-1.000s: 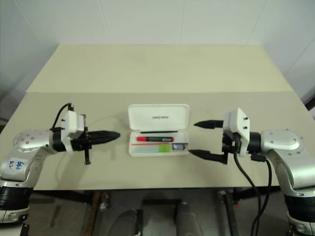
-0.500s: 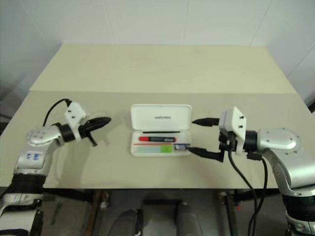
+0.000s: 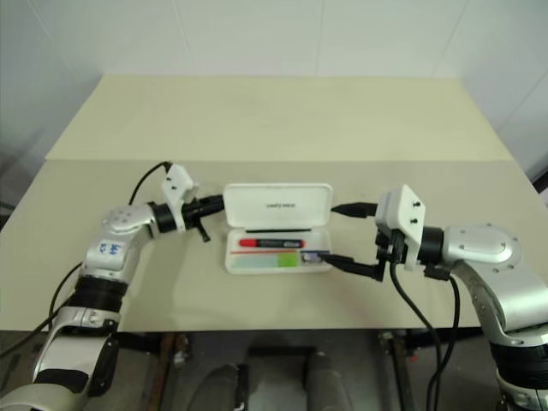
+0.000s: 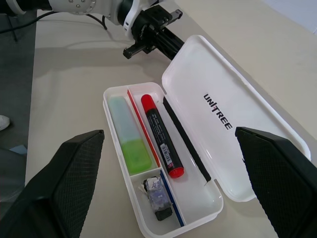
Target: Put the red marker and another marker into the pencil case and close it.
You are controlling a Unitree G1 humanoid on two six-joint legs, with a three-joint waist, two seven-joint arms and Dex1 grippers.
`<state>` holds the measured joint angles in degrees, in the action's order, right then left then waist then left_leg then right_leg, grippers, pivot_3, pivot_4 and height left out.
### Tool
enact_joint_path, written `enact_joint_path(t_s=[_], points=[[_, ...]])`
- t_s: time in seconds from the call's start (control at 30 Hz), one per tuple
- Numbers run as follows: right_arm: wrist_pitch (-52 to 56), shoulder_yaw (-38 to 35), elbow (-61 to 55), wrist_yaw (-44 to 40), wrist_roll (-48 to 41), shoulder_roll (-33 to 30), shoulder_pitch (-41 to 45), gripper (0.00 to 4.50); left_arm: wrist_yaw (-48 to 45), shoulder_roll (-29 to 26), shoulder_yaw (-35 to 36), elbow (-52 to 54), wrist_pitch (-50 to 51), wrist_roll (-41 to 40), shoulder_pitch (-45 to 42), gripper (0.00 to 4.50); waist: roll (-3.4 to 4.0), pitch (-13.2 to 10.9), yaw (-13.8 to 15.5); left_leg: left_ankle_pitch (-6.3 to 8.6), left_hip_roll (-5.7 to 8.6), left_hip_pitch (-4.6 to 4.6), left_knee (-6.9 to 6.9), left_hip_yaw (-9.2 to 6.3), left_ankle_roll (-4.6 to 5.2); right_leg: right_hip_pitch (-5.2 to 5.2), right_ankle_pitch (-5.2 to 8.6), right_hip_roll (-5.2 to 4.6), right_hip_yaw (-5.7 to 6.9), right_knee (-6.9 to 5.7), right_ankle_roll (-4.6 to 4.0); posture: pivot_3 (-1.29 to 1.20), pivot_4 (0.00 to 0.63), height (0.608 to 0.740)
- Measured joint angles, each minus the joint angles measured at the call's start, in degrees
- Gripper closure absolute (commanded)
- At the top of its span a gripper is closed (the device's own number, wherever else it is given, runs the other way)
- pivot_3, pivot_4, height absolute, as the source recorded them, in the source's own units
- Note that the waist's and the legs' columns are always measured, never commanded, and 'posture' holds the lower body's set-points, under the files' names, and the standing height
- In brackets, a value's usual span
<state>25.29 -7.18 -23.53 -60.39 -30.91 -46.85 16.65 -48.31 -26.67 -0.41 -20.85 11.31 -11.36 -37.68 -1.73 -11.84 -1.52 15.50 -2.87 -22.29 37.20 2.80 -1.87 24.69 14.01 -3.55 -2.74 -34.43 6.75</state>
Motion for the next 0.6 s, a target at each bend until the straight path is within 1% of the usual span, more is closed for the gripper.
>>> enact_joint_path(t_s=[0.13, 0.23, 0.4, 0.6], points=[[0.03, 0.00, -0.60, 0.57, -0.07, 0.03, -0.04, 0.00, -2.53, 0.50, -0.10, 2.68, 1.33, -1.76, 0.04, 4.48, -0.01, 0.00, 0.02, 0.00, 0.00, -0.02, 0.00, -0.01, 0.00, 0.00, 0.00, 0.00, 0.00, 0.02, 0.00, 0.00, 0.150, 0.740], [0.02, 0.01, -0.74, 0.94, -0.07, 0.12, -0.17, 0.00, -5.17, -0.10, -0.09, 5.92, 1.86, -3.16, 0.54, 4.48, -0.01, 0.00, 0.03, 0.00, 0.00, -0.02, 0.00, -0.01, 0.00, 0.00, 0.00, 0.00, 0.00, 0.03, 0.00, 0.00, 0.150, 0.740], [0.02, 0.10, -0.82, 1.20, -0.07, 0.37, -0.68, 0.00, -10.92, -2.48, -0.27, 10.83, 3.10, -5.73, 3.95, 4.48, -0.01, 0.00, -0.14, 0.01, -0.01, 0.00, 0.00, 0.00, 0.00, 0.01, 0.00, 0.01, -0.01, 0.01, -0.01, 0.00, 0.150, 0.740], [0.00, 0.11, -0.88, 1.70, -0.07, 0.59, -0.86, 0.00, -17.56, -7.59, -2.00, 16.10, 4.58, -6.68, 6.03, 4.48, 0.00, 0.00, -0.08, 0.01, -0.01, 0.01, 0.03, 0.00, 0.01, -0.03, 0.06, -0.01, -0.02, 0.06, -0.10, 0.00, 0.150, 0.740]])
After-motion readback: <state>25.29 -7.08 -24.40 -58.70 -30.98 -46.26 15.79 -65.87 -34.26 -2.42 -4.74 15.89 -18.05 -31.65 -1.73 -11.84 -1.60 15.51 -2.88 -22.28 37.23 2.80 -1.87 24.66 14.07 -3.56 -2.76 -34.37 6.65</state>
